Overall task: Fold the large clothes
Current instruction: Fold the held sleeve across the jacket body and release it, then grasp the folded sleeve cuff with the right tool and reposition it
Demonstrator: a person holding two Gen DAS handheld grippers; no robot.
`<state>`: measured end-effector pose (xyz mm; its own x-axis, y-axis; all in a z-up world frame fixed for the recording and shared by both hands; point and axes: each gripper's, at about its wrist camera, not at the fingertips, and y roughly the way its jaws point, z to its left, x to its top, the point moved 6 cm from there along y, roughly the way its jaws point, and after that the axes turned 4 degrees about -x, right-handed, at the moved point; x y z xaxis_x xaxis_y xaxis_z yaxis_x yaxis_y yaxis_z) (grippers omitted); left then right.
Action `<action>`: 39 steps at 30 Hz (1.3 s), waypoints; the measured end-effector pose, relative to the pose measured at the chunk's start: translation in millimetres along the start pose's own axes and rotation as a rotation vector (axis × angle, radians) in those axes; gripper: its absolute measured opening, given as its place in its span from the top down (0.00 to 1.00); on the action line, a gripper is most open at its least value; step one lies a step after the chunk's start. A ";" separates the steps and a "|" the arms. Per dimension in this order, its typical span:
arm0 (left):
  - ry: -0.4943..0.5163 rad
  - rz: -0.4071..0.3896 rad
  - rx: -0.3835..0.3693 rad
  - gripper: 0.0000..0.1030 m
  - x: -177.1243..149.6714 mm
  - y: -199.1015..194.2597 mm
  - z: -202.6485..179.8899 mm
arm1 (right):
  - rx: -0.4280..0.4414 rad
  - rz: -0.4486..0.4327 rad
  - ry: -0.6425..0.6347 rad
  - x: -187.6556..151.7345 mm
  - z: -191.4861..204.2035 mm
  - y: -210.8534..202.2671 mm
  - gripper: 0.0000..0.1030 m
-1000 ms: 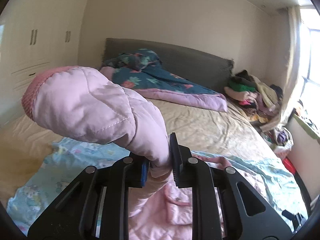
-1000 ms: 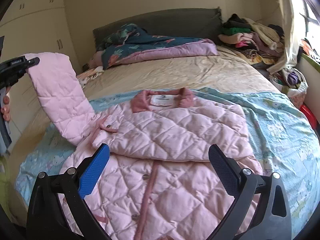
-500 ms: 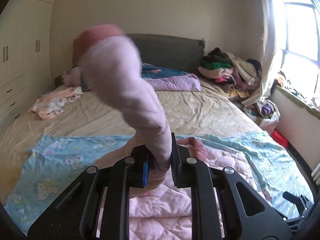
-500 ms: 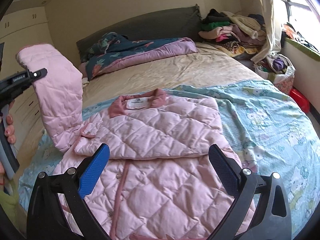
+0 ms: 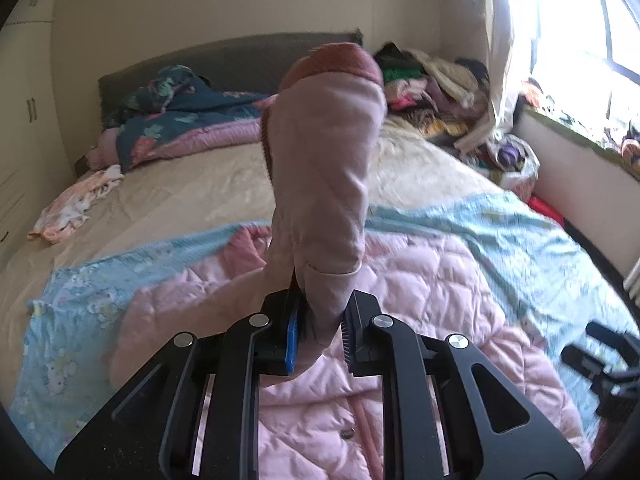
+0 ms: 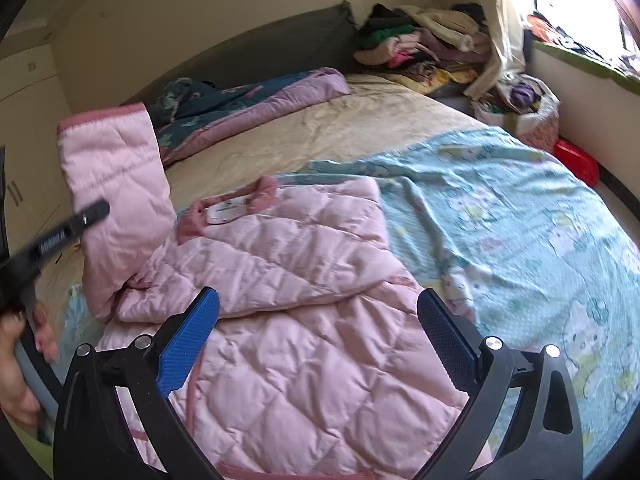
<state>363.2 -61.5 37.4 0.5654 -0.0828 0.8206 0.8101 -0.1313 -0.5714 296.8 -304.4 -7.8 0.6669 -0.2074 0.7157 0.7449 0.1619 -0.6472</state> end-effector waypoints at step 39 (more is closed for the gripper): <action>-0.101 0.214 -0.028 0.09 -72.4 4.2 94.3 | 0.184 0.276 0.205 -37.8 48.8 104.0 0.19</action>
<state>340.3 37.1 -25.1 0.7373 -0.0128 0.6754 0.6666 -0.1485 -0.7305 350.0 -232.7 -89.3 0.8390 -0.3174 0.4420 0.5414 0.4054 -0.7366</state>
